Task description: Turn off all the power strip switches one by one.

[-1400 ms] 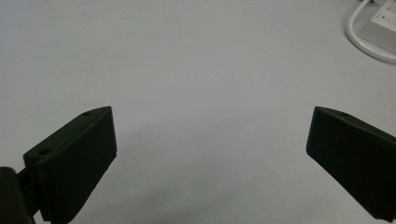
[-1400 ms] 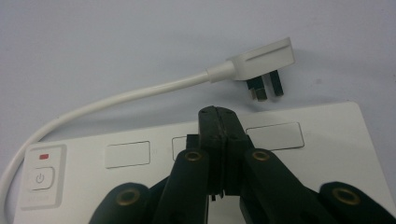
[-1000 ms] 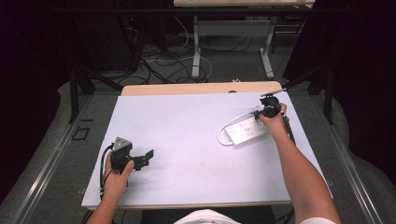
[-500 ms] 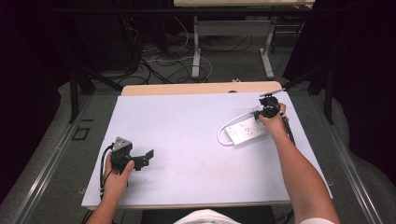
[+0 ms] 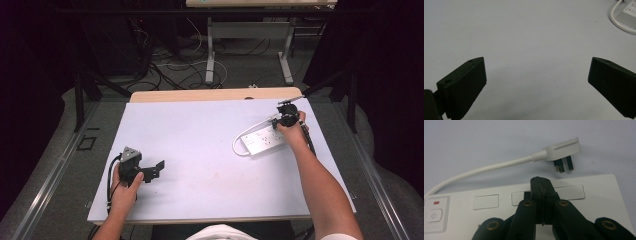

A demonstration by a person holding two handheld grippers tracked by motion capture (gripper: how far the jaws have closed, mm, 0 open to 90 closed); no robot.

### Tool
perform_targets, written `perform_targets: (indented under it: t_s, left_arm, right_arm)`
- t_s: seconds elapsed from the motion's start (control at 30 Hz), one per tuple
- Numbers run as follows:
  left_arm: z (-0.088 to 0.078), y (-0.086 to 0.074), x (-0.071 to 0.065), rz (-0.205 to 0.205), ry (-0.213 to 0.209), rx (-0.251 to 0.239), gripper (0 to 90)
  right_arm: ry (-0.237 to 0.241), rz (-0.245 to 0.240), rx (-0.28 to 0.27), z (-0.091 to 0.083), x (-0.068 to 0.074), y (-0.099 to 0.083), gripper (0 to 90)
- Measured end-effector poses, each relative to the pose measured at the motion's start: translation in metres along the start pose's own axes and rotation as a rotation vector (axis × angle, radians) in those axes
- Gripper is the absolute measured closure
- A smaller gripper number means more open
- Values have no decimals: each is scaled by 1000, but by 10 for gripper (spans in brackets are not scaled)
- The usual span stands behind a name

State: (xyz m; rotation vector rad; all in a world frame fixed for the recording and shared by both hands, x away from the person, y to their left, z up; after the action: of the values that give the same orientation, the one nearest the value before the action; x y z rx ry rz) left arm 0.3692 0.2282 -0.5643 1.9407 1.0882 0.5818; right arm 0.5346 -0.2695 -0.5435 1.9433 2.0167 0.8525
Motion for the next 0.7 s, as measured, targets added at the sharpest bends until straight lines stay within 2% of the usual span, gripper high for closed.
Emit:
perform_targets:
  t_s: [0.57,0.63,0.67,0.7]
  left_arm:
    - [0,0,0,2,0,-1,17]
    - [0,0,0,2,0,-2,18]
    - [0,0,0,0,-1,-1,18]
    - [0,0,0,0,-1,-1,18]
  right_arm:
    - [-14,9,3,0,1,0,900]
    - [-6,-5,1,0,0,0,900]
    - [3,10,-1,0,2,1,900]
    - [11,4,4,0,1,1,900]
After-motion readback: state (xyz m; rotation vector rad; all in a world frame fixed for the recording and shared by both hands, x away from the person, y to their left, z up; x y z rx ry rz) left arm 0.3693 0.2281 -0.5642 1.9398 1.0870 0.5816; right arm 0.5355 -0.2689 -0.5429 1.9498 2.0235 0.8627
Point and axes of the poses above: each handheld gripper's, and its own axes: z roughly forward along the jaws, y roughly out of its top, x roughly to its left, the point moved 3 cm from there along z, roughly forward along the jaws, and after that the axes turned 11 degrees about z, right-handed, at the moved point
